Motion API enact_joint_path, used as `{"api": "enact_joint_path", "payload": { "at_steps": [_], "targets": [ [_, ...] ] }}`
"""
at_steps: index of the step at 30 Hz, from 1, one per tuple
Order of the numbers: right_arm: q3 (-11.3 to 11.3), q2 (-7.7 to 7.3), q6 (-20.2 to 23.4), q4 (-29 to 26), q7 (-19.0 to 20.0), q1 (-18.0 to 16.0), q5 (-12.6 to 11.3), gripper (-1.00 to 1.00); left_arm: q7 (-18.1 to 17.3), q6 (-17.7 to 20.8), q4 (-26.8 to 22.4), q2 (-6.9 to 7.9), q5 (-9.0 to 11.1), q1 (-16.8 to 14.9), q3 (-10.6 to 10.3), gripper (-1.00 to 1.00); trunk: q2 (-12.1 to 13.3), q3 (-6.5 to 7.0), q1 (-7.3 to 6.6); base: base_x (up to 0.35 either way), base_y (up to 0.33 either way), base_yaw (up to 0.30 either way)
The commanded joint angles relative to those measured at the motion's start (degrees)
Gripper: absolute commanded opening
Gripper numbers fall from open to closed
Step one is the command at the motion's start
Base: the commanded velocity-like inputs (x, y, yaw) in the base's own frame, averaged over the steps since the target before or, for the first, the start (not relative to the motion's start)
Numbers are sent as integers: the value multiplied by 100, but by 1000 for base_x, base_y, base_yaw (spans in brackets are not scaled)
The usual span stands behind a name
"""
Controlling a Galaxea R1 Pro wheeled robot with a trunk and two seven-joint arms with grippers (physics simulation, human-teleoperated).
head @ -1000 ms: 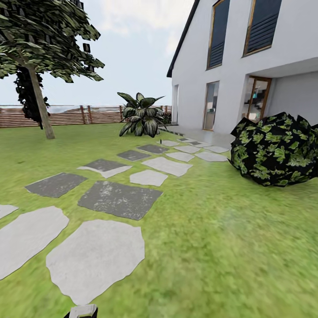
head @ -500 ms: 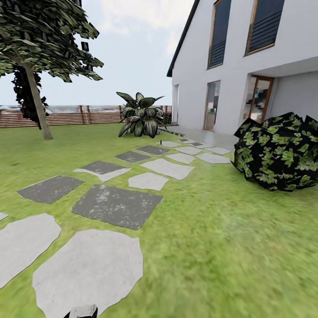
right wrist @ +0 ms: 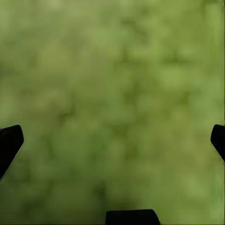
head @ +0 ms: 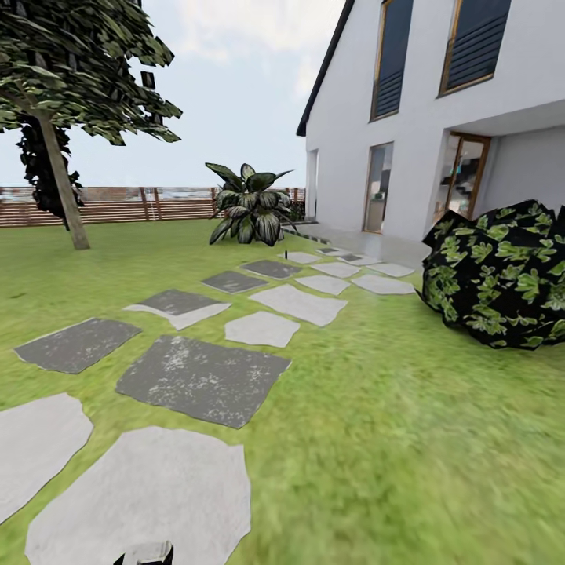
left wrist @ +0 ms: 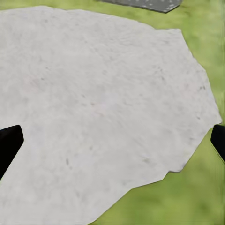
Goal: In the garden, pick up the pesticide atomizer on the floor and spray pesticide onto both trees until each tree trunk is fully covered.
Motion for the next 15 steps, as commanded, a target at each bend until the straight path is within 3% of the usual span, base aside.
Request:
{"api": "enact_joint_path", "payload": {
  "at_steps": [1, 15],
  "targets": [
    [0, 0, 0, 0, 0, 0, 0, 100, 0, 0, 0, 0, 0, 2, 0, 100, 0, 0, 0, 329, 0, 0],
    [0, 0, 0, 0, 0, 0, 0, 100, 0, -2, -1, 0, 0, 2, 0, 100, 0, 0, 0, 329, 0, 0]
  ]
}}
